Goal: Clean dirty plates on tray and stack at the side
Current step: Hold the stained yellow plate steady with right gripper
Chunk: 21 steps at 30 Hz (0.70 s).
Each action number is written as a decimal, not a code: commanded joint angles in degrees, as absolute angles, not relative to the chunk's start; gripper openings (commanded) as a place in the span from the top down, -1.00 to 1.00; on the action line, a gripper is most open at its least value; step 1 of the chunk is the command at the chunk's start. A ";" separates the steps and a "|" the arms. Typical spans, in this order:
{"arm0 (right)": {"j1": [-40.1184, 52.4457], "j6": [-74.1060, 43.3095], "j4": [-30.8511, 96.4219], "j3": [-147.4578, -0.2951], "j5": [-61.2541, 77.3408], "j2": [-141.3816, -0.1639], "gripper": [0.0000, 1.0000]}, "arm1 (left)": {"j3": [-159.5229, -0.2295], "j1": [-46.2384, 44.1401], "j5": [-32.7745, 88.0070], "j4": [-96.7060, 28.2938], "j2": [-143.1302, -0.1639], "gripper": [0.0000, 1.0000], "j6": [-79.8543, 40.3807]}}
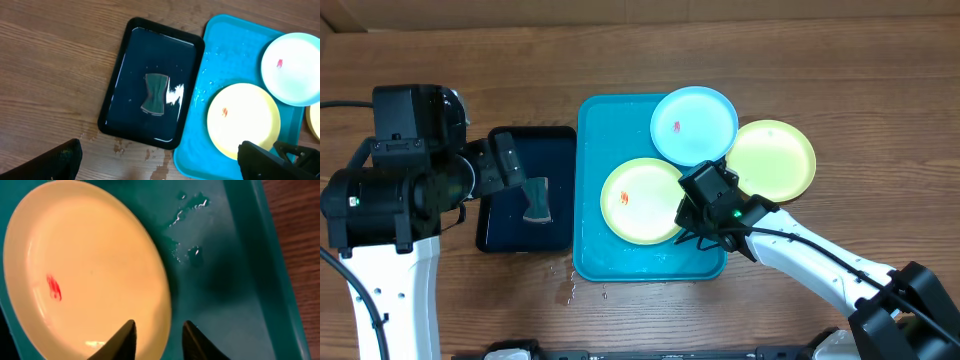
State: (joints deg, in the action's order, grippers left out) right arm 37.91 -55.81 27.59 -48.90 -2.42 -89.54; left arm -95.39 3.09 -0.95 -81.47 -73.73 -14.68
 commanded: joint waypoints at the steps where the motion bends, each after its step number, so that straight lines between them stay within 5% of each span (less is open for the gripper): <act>1: 38.04 -55.59 27.27 -49.78 -6.76 -89.71 0.31 | -96.20 2.83 -1.50 -81.43 -73.89 -1.00 -15.44; 15: 38.04 -55.75 23.42 -49.78 -4.12 -94.74 0.35 | -96.20 2.83 -1.50 -81.43 -73.89 -1.00 -15.44; 21: 38.02 -55.75 22.48 -49.78 -3.86 -95.57 0.78 | -96.20 2.83 -1.50 -81.43 -73.89 -1.00 -15.44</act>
State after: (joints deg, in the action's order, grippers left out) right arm 37.91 -55.70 23.11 -48.90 -4.29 -95.42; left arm -95.39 3.09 -0.95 -81.45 -73.76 -14.68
